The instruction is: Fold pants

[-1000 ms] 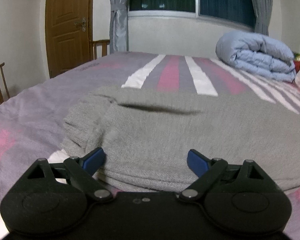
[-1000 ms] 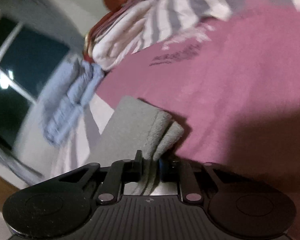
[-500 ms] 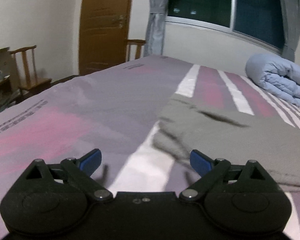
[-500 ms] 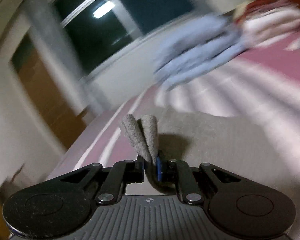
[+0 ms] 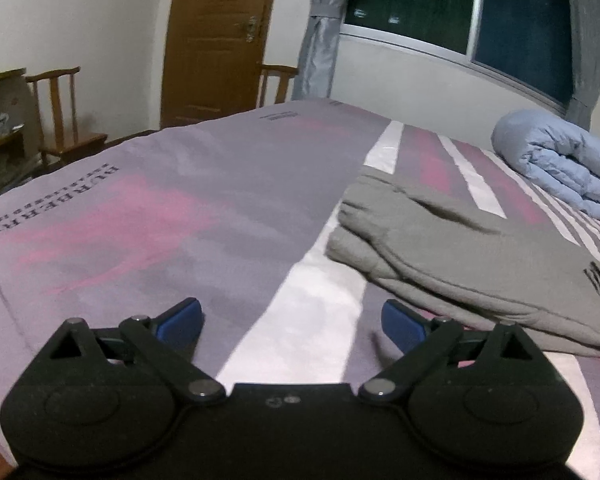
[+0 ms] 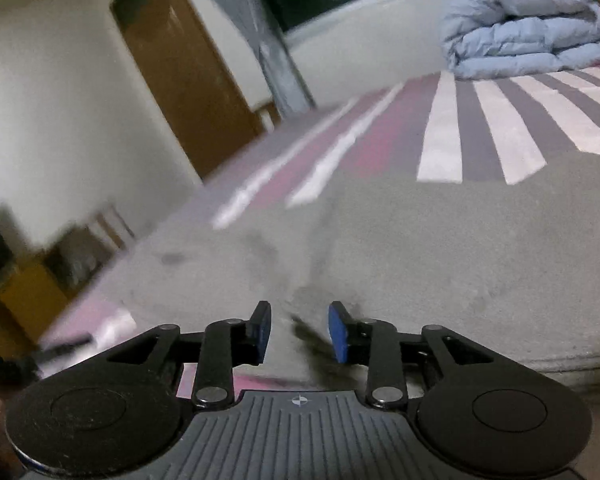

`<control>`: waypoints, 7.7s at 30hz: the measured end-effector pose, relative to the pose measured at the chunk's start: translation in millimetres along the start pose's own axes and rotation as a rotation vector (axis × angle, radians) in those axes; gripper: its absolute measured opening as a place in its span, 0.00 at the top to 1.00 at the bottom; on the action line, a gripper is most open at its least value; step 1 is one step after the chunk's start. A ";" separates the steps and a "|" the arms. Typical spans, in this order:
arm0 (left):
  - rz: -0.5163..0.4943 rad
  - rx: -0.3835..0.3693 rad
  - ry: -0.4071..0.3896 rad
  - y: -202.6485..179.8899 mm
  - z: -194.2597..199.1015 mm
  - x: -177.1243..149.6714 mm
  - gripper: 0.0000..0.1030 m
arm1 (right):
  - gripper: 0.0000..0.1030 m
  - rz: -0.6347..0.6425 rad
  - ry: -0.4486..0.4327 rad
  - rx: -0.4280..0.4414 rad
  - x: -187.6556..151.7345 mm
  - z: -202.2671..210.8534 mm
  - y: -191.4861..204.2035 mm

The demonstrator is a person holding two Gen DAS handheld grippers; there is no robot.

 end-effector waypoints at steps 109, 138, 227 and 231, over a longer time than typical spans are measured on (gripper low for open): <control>-0.112 -0.225 0.108 -144.7 -8.2 -17.7 0.37 | 0.39 0.034 -0.173 -0.430 -10.5 127.4 -81.3; 0.660 -0.495 0.189 -23.3 -151.0 8.1 0.84 | 0.37 -0.040 -0.147 -0.484 -18.0 109.9 -103.3; 0.038 -0.389 0.090 -177.4 -56.4 -30.6 0.33 | 0.64 -0.592 -0.171 -0.219 6.1 119.6 -170.0; 0.003 -0.373 0.073 -180.6 -46.2 -31.3 0.33 | 0.58 -0.546 -0.244 -0.220 6.8 144.2 -162.8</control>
Point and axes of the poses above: each gripper's, at about its wrist camera, not at the fingertips, and z roughly against the way its jaws point, y to its left, x to its top, the point moved 4 cm from there along -z, roughly the way its jaws point, and after that the axes turned 6 degrees about z, right-handed, at the moved point
